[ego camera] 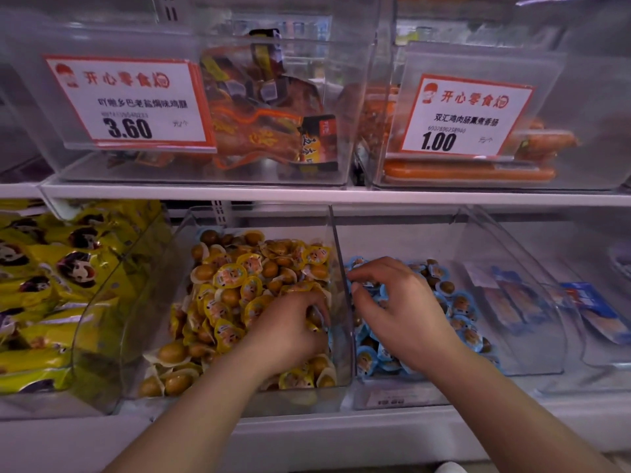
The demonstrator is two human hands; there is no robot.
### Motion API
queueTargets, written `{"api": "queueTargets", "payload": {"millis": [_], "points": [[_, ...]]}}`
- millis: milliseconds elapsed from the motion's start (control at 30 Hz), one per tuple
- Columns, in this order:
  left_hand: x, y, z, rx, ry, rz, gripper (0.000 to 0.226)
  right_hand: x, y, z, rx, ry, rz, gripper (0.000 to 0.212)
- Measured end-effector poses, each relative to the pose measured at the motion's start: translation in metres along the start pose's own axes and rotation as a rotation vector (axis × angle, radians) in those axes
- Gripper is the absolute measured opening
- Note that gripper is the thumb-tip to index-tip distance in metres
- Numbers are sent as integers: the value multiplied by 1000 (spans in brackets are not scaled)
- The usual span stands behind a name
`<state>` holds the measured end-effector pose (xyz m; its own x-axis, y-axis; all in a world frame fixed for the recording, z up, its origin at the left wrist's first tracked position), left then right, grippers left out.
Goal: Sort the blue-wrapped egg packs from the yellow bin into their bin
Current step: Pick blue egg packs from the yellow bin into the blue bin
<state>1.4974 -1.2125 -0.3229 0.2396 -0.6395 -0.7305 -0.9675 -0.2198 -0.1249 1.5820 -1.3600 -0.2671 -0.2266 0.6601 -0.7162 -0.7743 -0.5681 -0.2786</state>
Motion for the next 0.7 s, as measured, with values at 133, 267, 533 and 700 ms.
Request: {"api": "queueTargets", "payload": {"millis": [133, 267, 533, 700], "points": [[-28, 17, 1, -33, 455, -132, 20, -6, -2, 12, -21, -67, -65, 16], [-49, 38, 3, -145, 1153, -324, 22, -10, 5, 31, -47, -248, -131, 17], [-61, 52, 21, -273, 1455, -548, 35, 39, 23, 73, 140, -485, 159, 15], [-68, 53, 16, -96, 871, -619, 31, 75, 20, 75, 476, -720, 345, 21]]}}
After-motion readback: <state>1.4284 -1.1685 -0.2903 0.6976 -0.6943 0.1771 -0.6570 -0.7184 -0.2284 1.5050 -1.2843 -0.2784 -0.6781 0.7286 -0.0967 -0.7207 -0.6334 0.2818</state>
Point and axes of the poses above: each hand's wrist, its own y-axis away from the middle knuckle, its own x-axis out of the palm, z = x × y, the point moved 4 cm from there along -y, towards the middle knuckle, and after that the axes turned 13 degrees about x, right-handed, at the moved point
